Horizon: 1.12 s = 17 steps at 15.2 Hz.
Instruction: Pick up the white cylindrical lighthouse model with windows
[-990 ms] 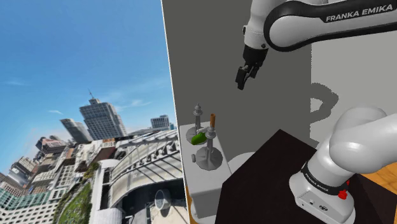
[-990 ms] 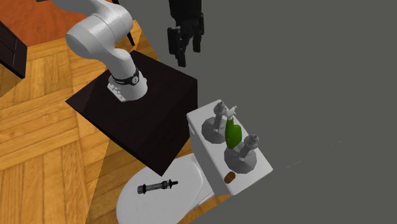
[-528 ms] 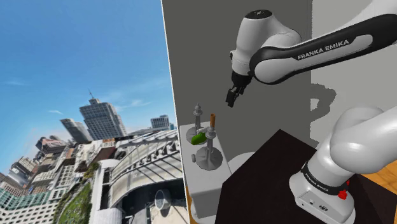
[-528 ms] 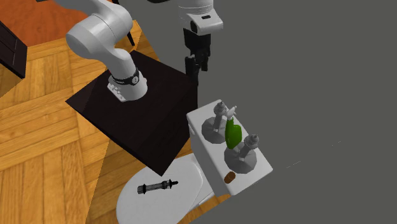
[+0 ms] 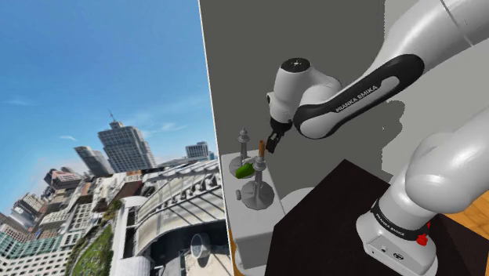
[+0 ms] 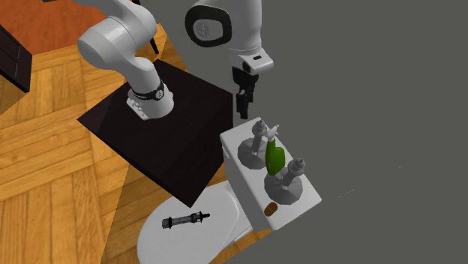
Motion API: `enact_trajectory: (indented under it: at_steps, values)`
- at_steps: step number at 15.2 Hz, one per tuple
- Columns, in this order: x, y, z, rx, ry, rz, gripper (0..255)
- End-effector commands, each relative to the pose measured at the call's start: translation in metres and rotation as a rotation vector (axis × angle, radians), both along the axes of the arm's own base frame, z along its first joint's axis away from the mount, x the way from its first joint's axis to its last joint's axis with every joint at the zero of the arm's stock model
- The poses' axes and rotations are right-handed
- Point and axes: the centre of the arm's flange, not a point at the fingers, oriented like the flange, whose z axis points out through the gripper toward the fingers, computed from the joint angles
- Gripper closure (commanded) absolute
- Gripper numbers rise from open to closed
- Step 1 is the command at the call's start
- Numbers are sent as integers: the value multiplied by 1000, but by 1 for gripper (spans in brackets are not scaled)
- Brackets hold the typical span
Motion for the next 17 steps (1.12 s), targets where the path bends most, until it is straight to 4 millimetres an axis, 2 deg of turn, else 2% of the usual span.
enact_trajectory:
  at_steps: [1, 7, 14, 16, 17]
  values:
    - [7, 8, -26, -1, -6, 29, 0]
    - [22, 29, -97, -15, -16, 105, 0]
    - [22, 29, -134, -15, -16, 105, 0]
    - [22, 29, -137, -15, -16, 105, 0]
    - [23, 30, -137, -15, -16, 105, 255]
